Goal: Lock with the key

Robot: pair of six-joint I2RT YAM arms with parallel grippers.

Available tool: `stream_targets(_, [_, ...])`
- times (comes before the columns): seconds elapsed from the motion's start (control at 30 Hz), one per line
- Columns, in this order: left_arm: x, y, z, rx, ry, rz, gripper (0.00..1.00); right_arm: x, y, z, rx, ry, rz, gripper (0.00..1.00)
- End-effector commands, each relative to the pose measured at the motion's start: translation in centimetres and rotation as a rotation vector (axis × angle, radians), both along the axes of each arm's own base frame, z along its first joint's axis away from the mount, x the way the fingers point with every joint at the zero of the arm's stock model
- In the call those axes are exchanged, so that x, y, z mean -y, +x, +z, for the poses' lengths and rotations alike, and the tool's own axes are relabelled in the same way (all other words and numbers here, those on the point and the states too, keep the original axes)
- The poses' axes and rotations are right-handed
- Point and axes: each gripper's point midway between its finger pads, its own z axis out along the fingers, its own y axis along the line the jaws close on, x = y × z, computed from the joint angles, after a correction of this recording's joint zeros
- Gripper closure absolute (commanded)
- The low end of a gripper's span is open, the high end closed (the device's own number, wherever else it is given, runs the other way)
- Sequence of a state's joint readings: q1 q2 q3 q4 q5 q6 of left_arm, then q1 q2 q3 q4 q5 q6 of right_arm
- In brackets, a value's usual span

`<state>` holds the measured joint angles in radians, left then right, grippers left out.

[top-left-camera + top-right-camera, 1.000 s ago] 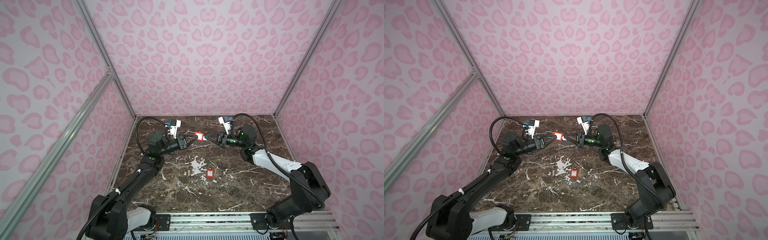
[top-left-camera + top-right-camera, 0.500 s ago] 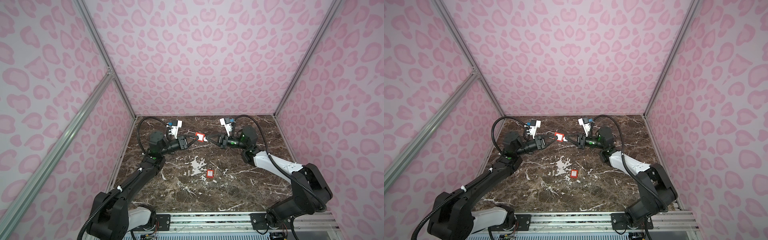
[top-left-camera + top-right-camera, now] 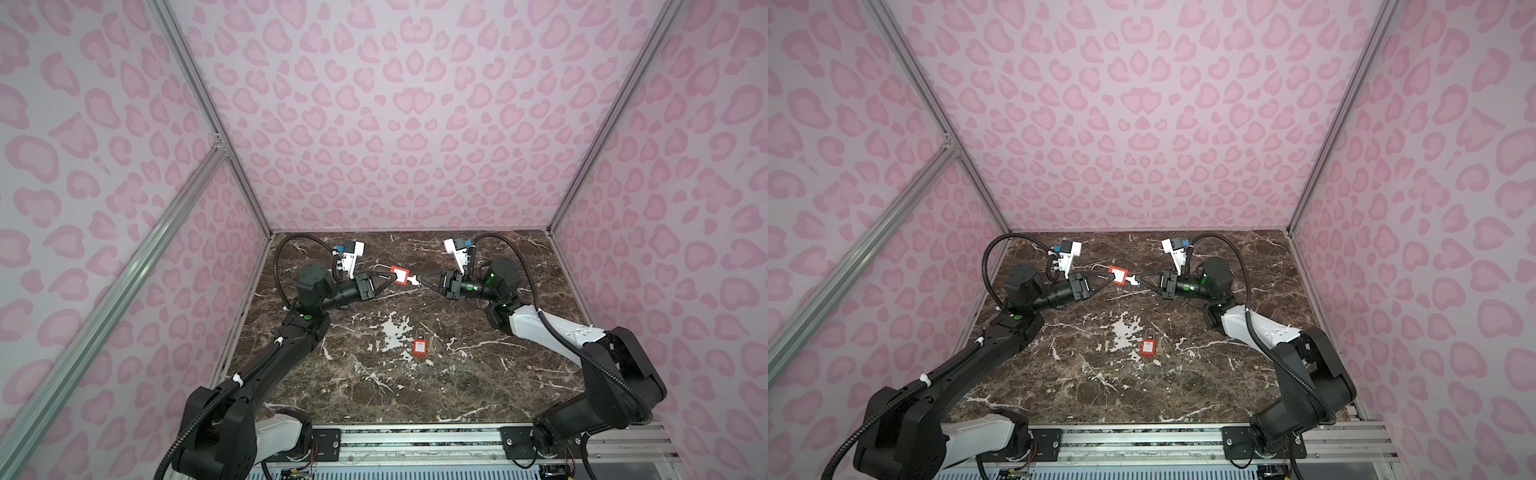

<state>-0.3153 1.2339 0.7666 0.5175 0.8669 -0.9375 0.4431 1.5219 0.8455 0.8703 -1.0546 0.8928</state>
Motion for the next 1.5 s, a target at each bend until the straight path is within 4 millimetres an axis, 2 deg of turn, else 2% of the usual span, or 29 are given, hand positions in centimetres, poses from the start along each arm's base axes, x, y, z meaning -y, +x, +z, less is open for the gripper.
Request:
stream_targets(0.0, [-1.0,1.4,0.9,0.049,-0.007,0.091,0.96,0.6,0.1,-0.6,0.011,-0.02,-0.009,1.0])
stream_targets(0.47, [-1.0,1.8,0.1,0.031,0.001,0.088,0.96,2.8,0.1,-1.5,-0.01,-0.035,-0.083,1.0])
stream_targets(0.6, [-0.4,2.3,-1.3,0.012,0.038,0.067,0.97,4.9,1.4,-1.9,-0.001,-0.061,-0.209,1.0])
stream_targets(0.73, [1.2,2.2,-4.0,-0.012,0.127,0.017,0.97,7.8,2.1,-3.6,-0.036,-0.11,-0.352,1.0])
stream_targets(0.8, [2.3,1.9,-6.1,-0.028,0.219,-0.011,0.97,9.5,2.2,-4.6,-0.055,-0.142,-0.431,1.0])
stream_targets(0.97, [5.8,-0.6,-12.1,-0.086,0.478,-0.172,0.97,14.8,2.0,-7.4,-0.071,-0.307,-0.706,1.0])
stream_targets(1.1, [8.8,-2.9,-15.8,-0.109,0.642,-0.329,0.97,19.1,1.4,-8.0,-0.034,-0.399,-0.926,1.0])
stream_targets(1.3, [12.3,-5.2,-19.6,-0.115,0.76,-0.495,0.97,24.5,0.1,-8.2,-0.045,-0.38,-1.147,1.0])
stream_targets(1.47, [14.2,-6.2,-21.1,-0.137,0.762,-0.564,0.97,26.2,-0.8,-8.6,-0.073,-0.361,-1.184,1.0])
